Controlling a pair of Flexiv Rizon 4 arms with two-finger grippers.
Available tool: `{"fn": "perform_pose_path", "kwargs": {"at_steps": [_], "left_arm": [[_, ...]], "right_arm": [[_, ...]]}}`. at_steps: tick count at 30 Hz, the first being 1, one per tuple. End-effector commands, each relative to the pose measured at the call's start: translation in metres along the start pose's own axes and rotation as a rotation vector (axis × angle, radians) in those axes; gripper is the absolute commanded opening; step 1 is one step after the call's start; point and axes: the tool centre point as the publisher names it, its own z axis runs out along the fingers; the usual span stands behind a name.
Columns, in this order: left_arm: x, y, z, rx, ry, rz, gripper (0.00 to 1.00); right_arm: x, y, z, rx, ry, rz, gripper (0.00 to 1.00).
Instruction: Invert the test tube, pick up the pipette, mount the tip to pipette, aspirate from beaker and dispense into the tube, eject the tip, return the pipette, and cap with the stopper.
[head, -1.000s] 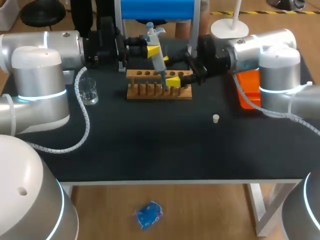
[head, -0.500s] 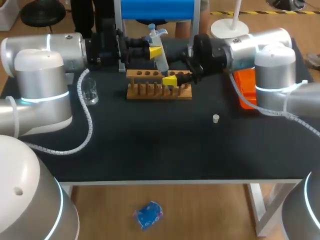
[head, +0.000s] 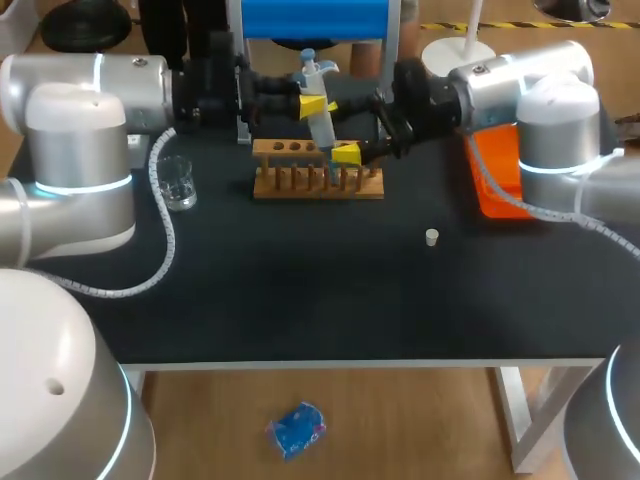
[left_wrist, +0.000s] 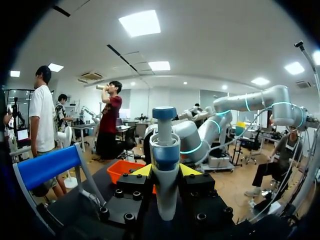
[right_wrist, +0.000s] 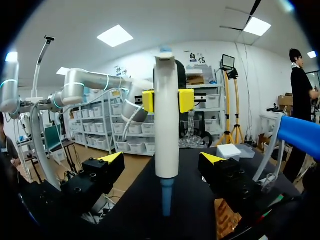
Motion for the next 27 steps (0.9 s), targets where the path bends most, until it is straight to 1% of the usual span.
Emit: {"fn": "perform_pose_path", "kwargs": {"at_steps": [1, 6, 10, 12, 14, 17, 22, 27], "left_arm": [[-0.001, 0.001, -0.007, -0.005, -0.028, -0.010, 0.00], [-0.011, 0.006, -0.013, -0.014, -0.064, -0.029, 0.00], [-0.022, 0.008, -0.017, -0.048, -0.114, -0.049, 0.00], [-0.027, 0.008, -0.019, -0.047, -0.121, -0.052, 0.00], [-0.033, 0.009, -0.021, -0.074, -0.147, -0.060, 0.00], [-0.041, 0.008, -0.023, -0.084, -0.176, -0.072, 0.00], [-0.060, 0.007, -0.028, -0.108, -0.234, -0.093, 0.00], [-0.079, 0.006, -0.033, -0.146, -0.300, -0.129, 0.00]], "right_arm": [[0.017, 0.009, -0.019, 0.030, -0.040, 0.000, 1.00], [0.028, 0.011, -0.035, 0.053, -0.079, 0.000, 1.00], [0.037, 0.014, -0.046, 0.072, -0.120, 0.002, 1.00], [0.040, 0.014, -0.050, 0.086, -0.137, 0.002, 1.00], [0.044, 0.013, -0.054, 0.089, -0.157, 0.013, 1.00], [0.048, 0.012, -0.060, 0.114, -0.185, 0.019, 1.00], [0.052, 0.015, -0.073, 0.148, -0.244, 0.025, 1.00], [0.053, 0.020, -0.087, 0.212, -0.324, 0.038, 1.00]]}}
